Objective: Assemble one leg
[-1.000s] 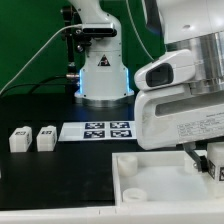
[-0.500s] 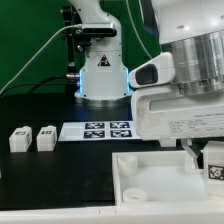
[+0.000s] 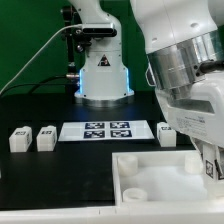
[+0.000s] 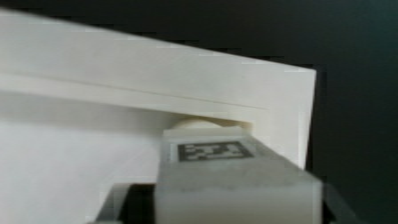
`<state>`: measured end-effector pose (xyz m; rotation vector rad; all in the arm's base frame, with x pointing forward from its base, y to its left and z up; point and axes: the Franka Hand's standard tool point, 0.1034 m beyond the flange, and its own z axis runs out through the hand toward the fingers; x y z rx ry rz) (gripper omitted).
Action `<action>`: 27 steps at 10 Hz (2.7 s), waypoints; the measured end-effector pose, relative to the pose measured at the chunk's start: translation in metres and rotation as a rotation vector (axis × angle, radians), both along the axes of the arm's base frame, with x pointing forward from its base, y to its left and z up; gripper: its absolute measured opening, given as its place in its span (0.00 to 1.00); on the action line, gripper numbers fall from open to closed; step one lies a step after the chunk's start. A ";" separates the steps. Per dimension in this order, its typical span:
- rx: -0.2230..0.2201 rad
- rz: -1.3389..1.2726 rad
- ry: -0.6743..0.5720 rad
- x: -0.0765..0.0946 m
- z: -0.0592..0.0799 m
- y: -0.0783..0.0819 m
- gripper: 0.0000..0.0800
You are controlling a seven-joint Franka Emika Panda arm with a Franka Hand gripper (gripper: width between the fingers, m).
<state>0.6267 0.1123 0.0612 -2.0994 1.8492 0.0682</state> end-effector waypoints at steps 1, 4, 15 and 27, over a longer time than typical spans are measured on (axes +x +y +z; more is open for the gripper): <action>-0.005 0.019 -0.005 0.000 0.000 0.000 0.38; -0.053 0.209 -0.052 -0.001 -0.001 0.000 0.76; -0.384 1.445 -0.314 0.007 0.004 0.007 0.48; -0.114 0.284 -0.104 0.003 0.003 0.001 0.39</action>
Offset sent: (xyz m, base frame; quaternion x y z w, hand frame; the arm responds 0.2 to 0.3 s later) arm -0.0073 0.0001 0.0012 -0.0490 0.0291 -0.1784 0.9823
